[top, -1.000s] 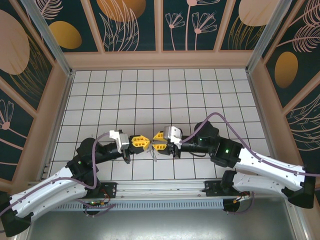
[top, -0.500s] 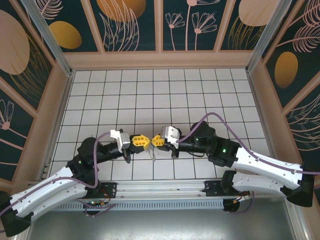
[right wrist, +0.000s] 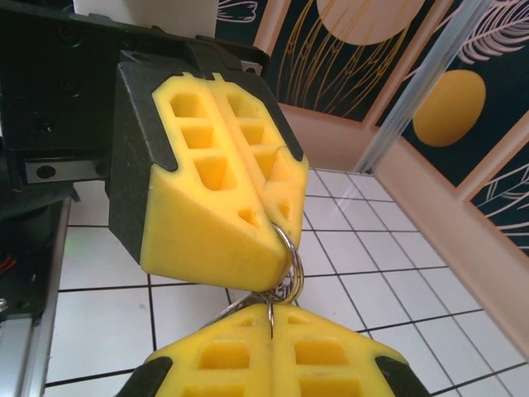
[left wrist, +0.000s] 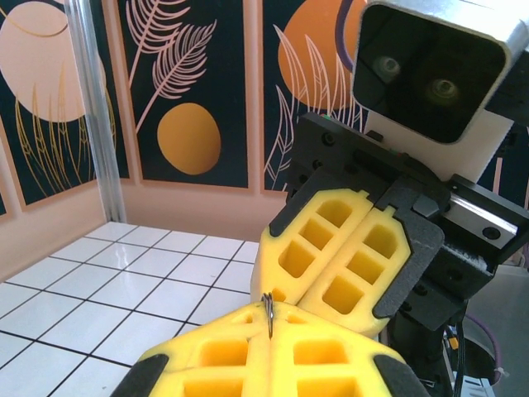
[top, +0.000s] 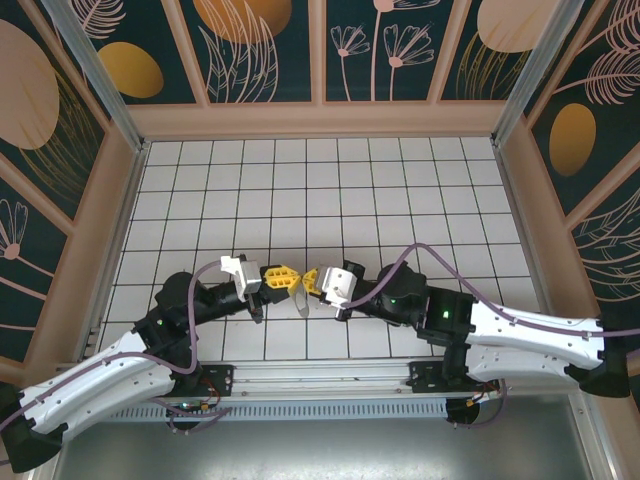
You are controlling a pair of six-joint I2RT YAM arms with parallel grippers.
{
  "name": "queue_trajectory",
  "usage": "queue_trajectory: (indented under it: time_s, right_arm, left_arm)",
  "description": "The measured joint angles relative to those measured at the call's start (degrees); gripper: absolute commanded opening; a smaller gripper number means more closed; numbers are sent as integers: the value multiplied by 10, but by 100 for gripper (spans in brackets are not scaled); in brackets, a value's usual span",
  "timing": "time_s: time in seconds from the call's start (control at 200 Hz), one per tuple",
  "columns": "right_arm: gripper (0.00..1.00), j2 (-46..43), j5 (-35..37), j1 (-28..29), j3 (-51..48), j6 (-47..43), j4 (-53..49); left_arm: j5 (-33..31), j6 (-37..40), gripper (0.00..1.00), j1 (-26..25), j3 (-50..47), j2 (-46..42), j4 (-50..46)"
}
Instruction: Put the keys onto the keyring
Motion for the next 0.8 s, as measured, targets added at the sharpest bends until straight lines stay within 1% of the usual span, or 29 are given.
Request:
queue_trajectory:
  time_s: [0.125, 0.3, 0.45, 0.576, 0.686, 0.801]
  right_arm:
    - [0, -3, 45, 23, -11, -26, 18]
    - [0, -2, 129, 67, -25, -80, 56]
    - [0, -2, 180, 99, -40, -125, 96]
    - [0, -25, 196, 121, -65, -150, 135]
    - [0, -53, 188, 129, -76, -158, 139]
    - [0, -56, 193, 129, -77, -162, 143]
  left_arm:
    - [1, 0, 0, 0, 0, 3, 3]
    - [5, 0, 0, 0, 0, 3, 9]
    - [5, 0, 0, 0, 0, 2, 13]
    - [12, 0, 0, -3, 0, -6, 7]
    - [22, 0, 0, -9, 0, -11, 5]
    - [21, 0, 0, -9, 0, -16, 4]
